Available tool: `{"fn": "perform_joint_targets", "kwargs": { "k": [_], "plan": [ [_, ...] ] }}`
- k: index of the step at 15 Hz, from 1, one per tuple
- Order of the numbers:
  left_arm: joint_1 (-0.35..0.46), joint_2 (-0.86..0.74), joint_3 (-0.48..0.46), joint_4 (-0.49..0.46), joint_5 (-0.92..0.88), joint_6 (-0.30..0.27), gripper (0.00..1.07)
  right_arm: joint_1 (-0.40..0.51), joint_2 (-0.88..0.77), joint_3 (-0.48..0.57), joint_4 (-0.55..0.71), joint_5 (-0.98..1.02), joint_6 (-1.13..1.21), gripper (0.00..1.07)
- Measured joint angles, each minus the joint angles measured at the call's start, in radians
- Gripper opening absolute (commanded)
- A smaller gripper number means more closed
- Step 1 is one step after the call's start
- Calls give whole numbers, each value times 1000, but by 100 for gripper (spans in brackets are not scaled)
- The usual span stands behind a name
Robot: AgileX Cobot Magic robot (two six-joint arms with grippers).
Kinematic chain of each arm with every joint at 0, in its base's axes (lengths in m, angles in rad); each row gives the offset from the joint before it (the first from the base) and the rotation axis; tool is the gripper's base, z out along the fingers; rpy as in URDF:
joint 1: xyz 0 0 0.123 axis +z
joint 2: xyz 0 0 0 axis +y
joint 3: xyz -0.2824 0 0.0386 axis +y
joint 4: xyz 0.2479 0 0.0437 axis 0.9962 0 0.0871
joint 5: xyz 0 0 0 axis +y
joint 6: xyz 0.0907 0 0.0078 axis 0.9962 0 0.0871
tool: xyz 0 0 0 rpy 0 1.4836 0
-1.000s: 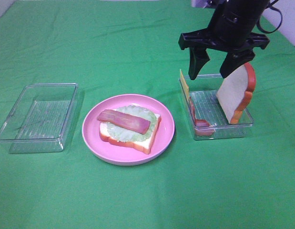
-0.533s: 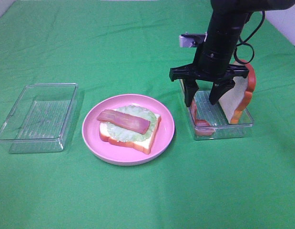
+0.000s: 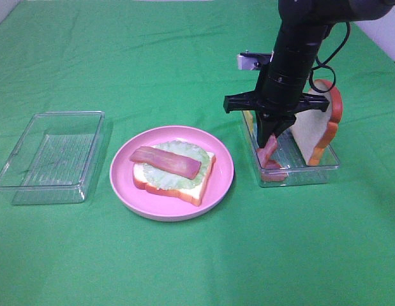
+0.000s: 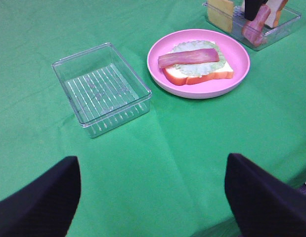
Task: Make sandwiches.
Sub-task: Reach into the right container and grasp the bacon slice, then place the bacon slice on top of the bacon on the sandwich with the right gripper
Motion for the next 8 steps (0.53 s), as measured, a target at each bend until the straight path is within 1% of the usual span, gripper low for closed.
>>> {"fn": "perform_joint_targets", "kwargs": {
  "k": [2, 5, 8],
  "plan": [
    [0, 0, 0, 0, 0, 0, 76, 0, 0, -5, 0, 10, -4, 0],
    [0, 0, 0, 0, 0, 0, 76, 0, 0, -51, 1, 67, -11, 0],
    [0, 0, 0, 0, 0, 0, 76, 0, -6, -125, 0, 140, -27, 0]
  ]
}}
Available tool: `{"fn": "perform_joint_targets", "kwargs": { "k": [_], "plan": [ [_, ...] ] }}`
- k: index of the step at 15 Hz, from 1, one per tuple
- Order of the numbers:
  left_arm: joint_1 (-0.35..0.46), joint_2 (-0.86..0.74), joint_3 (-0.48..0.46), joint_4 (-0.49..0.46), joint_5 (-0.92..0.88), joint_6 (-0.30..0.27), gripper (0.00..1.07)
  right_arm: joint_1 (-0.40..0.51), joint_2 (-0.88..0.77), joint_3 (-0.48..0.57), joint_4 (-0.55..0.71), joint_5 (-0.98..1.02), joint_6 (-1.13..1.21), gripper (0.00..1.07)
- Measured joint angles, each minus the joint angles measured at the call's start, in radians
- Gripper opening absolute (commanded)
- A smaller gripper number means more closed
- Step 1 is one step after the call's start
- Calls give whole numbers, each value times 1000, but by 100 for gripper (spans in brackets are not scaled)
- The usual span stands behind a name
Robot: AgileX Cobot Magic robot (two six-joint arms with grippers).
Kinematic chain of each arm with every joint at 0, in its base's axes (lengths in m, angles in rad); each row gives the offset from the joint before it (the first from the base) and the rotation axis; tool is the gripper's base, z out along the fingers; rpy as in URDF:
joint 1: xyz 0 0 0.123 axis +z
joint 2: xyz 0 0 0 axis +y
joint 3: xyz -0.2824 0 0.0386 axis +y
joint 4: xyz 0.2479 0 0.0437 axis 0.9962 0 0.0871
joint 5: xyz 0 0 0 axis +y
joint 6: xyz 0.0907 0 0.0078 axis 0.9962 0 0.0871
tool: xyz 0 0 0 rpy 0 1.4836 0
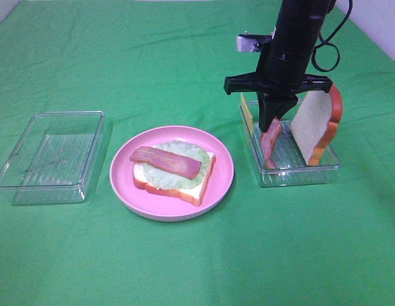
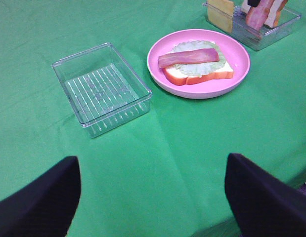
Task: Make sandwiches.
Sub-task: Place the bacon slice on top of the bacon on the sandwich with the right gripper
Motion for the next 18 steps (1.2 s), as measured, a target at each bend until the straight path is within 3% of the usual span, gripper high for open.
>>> {"fn": "perform_joint_targets", "kwargs": {
  "k": [8, 13, 14, 18],
  "plan": [
    [0, 0, 0, 0, 0, 0, 76, 0, -286, -14, 19, 7, 8, 0],
    [0, 0, 0, 0, 0, 0, 76, 7, -324, -14, 323, 14, -119, 0],
    [0, 0, 0, 0, 0, 0, 76, 54, -285, -14, 422, 13, -177, 0],
    [0, 0, 0, 0, 0, 0, 76, 213, -158, -14, 484, -82, -194, 0]
  ]
}}
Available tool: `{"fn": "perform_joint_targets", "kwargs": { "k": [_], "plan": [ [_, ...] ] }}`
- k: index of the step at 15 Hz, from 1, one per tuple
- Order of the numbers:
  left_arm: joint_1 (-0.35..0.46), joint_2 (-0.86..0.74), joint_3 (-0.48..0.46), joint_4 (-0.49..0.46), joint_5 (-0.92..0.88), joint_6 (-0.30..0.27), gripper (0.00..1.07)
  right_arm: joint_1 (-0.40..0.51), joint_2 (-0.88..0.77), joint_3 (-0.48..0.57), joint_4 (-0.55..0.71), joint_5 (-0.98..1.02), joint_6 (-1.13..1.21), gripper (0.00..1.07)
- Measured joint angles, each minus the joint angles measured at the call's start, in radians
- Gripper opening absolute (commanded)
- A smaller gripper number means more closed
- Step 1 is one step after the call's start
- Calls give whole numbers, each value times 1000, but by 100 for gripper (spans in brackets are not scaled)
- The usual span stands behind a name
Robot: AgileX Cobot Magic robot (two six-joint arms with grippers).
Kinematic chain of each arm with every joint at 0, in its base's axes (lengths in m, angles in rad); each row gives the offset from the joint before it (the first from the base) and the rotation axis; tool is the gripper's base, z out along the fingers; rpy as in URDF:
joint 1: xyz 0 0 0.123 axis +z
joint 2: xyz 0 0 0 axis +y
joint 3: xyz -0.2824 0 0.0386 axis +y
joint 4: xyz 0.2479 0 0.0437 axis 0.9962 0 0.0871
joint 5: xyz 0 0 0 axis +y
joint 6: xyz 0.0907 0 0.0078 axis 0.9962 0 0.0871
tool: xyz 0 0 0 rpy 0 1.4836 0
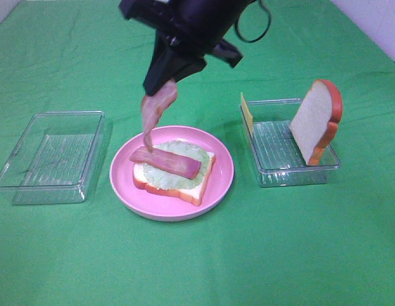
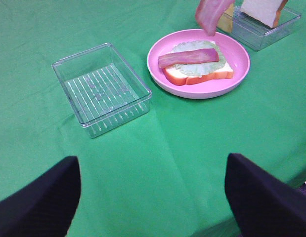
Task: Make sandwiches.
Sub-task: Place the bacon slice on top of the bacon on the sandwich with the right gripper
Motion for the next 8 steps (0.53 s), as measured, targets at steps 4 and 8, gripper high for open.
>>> {"fn": "perform_joint_targets", "kwargs": {
  "k": [4, 8],
  "plan": [
    [0, 0, 0, 0, 0, 0, 76, 65, 133, 0, 161, -145, -45, 0],
    [0, 0, 0, 0, 0, 0, 76, 66, 197, 0, 91, -172, -30, 0]
  ]
}}
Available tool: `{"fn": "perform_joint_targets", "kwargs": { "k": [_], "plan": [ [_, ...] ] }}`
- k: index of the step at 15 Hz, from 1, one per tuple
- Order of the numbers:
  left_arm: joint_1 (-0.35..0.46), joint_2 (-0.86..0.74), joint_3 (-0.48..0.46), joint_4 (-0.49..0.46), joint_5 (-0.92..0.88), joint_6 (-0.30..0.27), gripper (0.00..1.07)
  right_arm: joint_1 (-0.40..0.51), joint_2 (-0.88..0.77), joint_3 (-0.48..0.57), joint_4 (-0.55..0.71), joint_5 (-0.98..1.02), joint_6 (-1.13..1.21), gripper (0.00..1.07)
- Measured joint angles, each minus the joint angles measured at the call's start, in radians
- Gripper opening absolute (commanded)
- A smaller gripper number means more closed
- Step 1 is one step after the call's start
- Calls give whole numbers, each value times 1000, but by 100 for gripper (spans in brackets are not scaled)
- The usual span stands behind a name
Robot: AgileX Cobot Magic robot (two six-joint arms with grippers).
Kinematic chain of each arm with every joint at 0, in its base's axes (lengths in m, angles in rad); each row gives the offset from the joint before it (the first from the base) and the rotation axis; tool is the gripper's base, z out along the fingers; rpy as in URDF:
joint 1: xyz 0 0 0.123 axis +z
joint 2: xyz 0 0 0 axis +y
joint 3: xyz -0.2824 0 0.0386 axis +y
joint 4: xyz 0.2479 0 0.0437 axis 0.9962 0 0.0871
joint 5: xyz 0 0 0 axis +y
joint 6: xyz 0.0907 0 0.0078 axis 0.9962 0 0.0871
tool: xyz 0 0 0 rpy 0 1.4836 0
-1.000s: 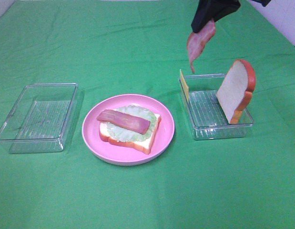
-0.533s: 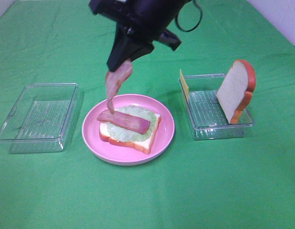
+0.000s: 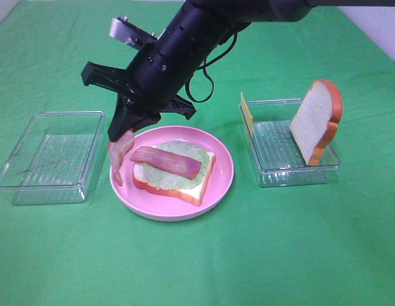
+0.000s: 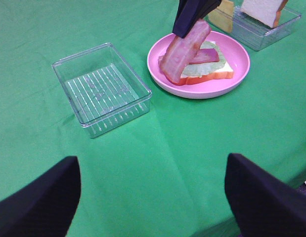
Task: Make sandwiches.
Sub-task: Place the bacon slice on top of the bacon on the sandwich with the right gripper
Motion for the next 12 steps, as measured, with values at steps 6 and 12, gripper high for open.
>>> {"fn": "perform_joint_targets", "kwargs": {
  "k": [6, 12],
  "plan": [
    [0, 0, 0, 0, 0, 0, 76, 0, 4, 0, -359, -48, 198, 0],
    [0, 0, 0, 0, 0, 0, 76, 0, 4, 0, -504, -65, 304, 60]
  ]
}}
